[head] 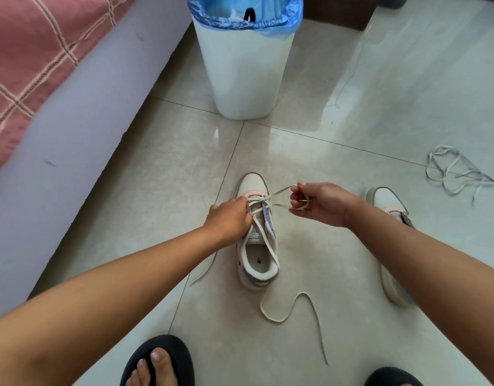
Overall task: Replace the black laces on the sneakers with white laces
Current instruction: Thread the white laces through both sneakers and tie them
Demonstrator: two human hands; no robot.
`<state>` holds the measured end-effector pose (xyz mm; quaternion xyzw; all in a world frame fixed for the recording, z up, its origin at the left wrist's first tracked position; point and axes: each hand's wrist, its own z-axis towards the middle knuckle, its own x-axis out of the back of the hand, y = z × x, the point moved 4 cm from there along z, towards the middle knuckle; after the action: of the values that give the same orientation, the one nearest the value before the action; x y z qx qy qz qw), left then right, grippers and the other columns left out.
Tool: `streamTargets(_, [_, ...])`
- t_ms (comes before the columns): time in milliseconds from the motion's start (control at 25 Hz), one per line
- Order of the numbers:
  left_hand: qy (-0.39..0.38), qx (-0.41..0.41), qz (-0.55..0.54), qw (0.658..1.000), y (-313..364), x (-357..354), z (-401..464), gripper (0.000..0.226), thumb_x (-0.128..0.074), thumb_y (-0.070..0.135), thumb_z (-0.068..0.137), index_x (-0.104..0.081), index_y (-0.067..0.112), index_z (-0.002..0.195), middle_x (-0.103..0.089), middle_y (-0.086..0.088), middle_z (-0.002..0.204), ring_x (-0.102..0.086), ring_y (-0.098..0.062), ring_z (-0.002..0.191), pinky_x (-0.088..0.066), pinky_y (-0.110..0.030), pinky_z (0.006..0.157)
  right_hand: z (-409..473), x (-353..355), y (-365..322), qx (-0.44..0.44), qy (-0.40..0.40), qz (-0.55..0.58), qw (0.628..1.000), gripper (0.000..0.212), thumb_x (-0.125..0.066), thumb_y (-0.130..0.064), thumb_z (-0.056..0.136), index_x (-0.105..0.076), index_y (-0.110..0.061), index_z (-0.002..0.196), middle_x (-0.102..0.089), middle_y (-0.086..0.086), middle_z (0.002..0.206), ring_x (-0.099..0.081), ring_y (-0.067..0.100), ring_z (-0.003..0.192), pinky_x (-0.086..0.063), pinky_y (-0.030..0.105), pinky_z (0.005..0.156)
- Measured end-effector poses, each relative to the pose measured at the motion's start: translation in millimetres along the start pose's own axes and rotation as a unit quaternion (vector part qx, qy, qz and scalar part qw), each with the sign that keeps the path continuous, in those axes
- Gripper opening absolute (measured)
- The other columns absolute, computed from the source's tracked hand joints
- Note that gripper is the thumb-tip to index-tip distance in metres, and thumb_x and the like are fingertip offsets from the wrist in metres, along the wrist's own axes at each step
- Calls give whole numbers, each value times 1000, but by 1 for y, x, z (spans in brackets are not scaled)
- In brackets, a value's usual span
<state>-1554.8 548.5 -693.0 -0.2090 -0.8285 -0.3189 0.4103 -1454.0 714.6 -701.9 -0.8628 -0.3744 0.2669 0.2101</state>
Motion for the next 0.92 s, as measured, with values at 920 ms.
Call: streamTargets(920, [-10,2,-7,1000,0,1,0,11,-36,27,98,-39,19,92,-56,-6,108,-52,-25,99,-34,-40,90,-9,-20,-13,167,33,-536,827,21,-56,-28,94,-70,-14,87,-57,17,85,-48,25,74,-35,25,65])
